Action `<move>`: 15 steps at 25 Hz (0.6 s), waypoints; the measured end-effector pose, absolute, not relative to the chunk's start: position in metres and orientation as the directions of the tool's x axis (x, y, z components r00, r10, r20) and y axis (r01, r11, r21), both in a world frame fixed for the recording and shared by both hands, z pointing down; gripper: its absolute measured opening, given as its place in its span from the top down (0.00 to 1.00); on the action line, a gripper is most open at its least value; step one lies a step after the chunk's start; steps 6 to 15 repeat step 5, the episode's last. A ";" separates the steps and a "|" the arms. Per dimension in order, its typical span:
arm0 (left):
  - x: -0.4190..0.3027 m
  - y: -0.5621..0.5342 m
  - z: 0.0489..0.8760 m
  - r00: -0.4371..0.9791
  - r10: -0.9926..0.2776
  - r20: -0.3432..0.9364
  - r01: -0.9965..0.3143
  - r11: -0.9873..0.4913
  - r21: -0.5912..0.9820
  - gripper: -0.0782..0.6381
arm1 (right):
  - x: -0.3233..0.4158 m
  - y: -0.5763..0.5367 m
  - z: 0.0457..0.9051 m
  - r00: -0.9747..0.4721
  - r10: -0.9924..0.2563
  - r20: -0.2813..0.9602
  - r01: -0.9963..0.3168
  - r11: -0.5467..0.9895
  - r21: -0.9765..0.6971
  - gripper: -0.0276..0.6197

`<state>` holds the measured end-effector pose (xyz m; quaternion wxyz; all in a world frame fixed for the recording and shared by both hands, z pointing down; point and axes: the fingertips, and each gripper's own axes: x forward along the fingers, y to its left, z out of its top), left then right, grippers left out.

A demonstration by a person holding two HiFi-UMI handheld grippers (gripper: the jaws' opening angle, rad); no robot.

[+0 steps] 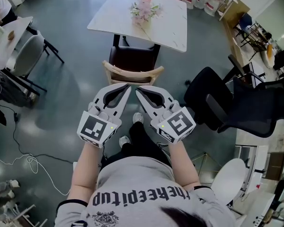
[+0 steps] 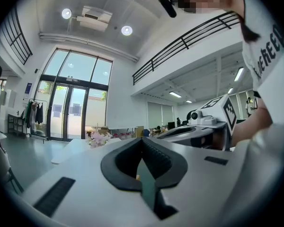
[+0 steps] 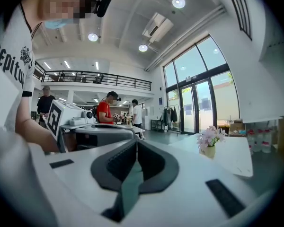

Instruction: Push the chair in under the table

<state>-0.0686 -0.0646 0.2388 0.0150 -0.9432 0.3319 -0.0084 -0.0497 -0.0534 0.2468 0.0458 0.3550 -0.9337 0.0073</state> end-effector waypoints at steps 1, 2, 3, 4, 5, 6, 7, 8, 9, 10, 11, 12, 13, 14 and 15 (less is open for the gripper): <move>-0.068 -0.065 0.237 0.781 -0.625 -0.001 -0.625 -0.780 -0.030 0.87 | -0.049 -0.054 0.246 -0.744 -0.662 0.088 -0.664 0.748 0.016 0.94; -0.068 -0.065 0.236 0.782 -0.623 -0.006 -0.623 -0.782 -0.027 0.87 | -0.049 -0.054 0.246 -0.745 -0.662 0.084 -0.663 0.748 0.013 0.94; -0.069 -0.066 0.235 0.783 -0.622 -0.010 -0.622 -0.783 -0.024 0.87 | -0.049 -0.055 0.245 -0.746 -0.661 0.079 -0.663 0.749 0.009 0.94; -0.069 -0.066 0.234 0.784 -0.621 -0.014 -0.621 -0.784 -0.022 0.87 | -0.049 -0.055 0.244 -0.748 -0.660 0.075 -0.662 0.750 0.005 0.93; -0.069 -0.067 0.233 0.785 -0.620 -0.017 -0.620 -0.784 -0.021 0.87 | -0.050 -0.056 0.243 -0.749 -0.659 0.070 -0.661 0.751 0.001 0.93; -0.069 -0.067 0.233 0.785 -0.620 -0.017 -0.620 -0.784 -0.021 0.87 | -0.050 -0.056 0.243 -0.749 -0.659 0.070 -0.661 0.751 0.001 0.93; -0.069 -0.067 0.233 0.785 -0.620 -0.017 -0.620 -0.784 -0.021 0.87 | -0.050 -0.056 0.243 -0.749 -0.659 0.070 -0.661 0.751 0.001 0.93; -0.069 -0.067 0.233 0.785 -0.620 -0.017 -0.620 -0.784 -0.021 0.87 | -0.050 -0.056 0.243 -0.749 -0.659 0.070 -0.661 0.751 0.001 0.93; -0.069 -0.067 0.233 0.785 -0.620 -0.017 -0.620 -0.784 -0.021 0.87 | -0.050 -0.056 0.243 -0.749 -0.659 0.070 -0.661 0.751 0.001 0.93; -0.069 -0.067 0.233 0.785 -0.620 -0.017 -0.620 -0.784 -0.021 0.87 | -0.050 -0.056 0.243 -0.749 -0.659 0.070 -0.661 0.751 0.001 0.93; -0.069 -0.067 0.233 0.785 -0.620 -0.017 -0.620 -0.784 -0.021 0.87 | -0.050 -0.056 0.243 -0.749 -0.659 0.070 -0.661 0.751 0.001 0.93; -0.069 -0.067 0.233 0.785 -0.620 -0.017 -0.620 -0.784 -0.021 0.87 | -0.050 -0.056 0.243 -0.749 -0.659 0.070 -0.661 0.751 0.001 0.93; -0.069 -0.067 0.233 0.785 -0.620 -0.017 -0.620 -0.784 -0.021 0.87 | -0.050 -0.056 0.243 -0.749 -0.659 0.070 -0.661 0.751 0.001 0.93; -0.069 -0.067 0.233 0.785 -0.620 -0.017 -0.620 -0.784 -0.021 0.87 | -0.050 -0.056 0.243 -0.749 -0.659 0.070 -0.661 0.751 0.001 0.93; -0.069 -0.067 0.233 0.785 -0.620 -0.017 -0.620 -0.784 -0.021 0.87 | -0.050 -0.056 0.243 -0.749 -0.659 0.070 -0.661 0.751 0.001 0.93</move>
